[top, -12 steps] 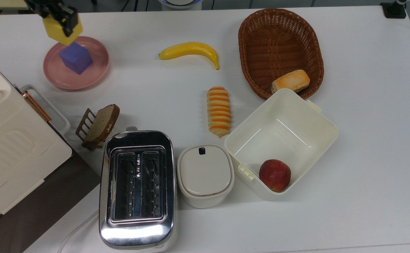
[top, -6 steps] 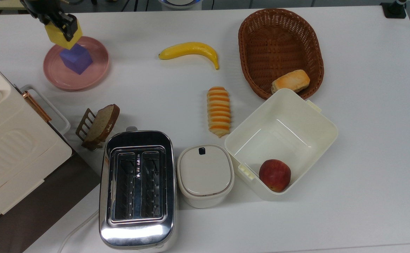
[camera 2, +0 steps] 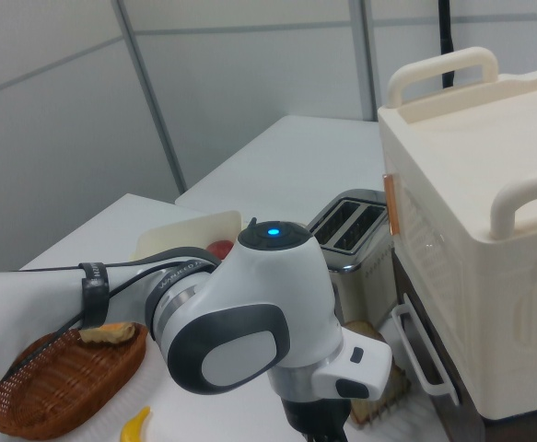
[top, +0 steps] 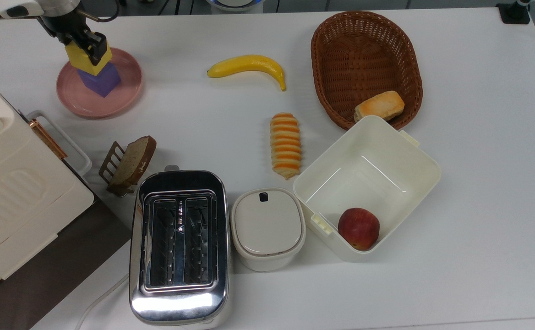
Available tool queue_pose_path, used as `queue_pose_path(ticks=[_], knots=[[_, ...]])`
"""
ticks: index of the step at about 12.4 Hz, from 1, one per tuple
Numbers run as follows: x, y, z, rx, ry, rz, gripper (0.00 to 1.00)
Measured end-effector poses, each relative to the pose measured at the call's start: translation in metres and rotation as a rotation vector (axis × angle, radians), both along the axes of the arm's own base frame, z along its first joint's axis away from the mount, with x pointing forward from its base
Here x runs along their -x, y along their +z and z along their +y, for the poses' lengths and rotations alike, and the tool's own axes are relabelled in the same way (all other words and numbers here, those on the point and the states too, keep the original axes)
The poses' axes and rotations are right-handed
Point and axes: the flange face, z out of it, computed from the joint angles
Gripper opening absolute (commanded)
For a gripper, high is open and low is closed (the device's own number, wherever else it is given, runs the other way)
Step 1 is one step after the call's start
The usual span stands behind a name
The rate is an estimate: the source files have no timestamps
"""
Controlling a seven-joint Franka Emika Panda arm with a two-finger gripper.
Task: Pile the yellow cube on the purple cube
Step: 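Lower the yellow cube onto the top of the purple cube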
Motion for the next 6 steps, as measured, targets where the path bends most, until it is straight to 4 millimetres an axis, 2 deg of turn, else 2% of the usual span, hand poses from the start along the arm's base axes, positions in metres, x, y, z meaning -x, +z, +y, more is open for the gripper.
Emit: queue_pose_path(ticks=[6], knots=[[0.008,-0.007,-0.014,-0.003,-0.027,0.015,0.30]])
